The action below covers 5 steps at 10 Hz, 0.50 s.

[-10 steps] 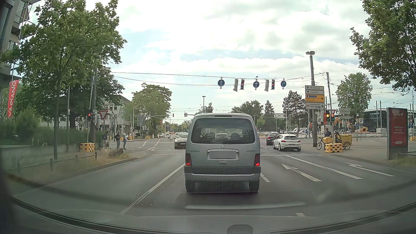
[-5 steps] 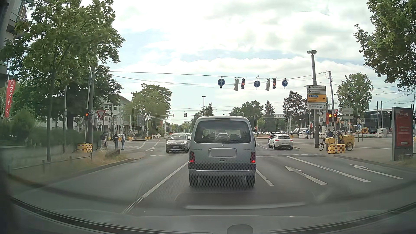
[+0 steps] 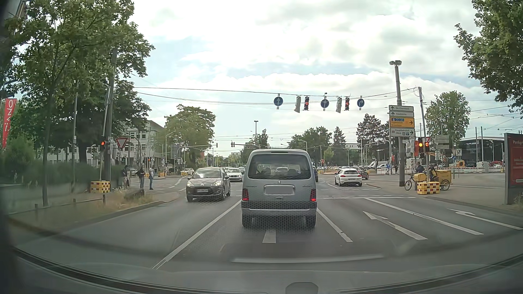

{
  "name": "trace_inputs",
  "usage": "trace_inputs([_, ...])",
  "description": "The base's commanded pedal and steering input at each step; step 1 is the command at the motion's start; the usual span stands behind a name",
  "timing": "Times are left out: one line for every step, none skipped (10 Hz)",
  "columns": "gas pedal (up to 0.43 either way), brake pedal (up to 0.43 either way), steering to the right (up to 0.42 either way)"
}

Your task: Follow the waypoints while adhering to traffic rules and regulations

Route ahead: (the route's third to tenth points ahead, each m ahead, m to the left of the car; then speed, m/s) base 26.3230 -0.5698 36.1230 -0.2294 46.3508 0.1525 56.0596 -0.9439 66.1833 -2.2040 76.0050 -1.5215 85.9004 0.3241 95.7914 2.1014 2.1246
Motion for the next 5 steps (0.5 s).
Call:
trace_inputs([0.299,0.024,0.000])
trace_inputs([0.150,0.024,-0.001])
trace_inputs([0.000,0.024,0.000])
trace_inputs([0.000,0.024,-0.001])
trace_inputs([0.000,0.024,0.000])
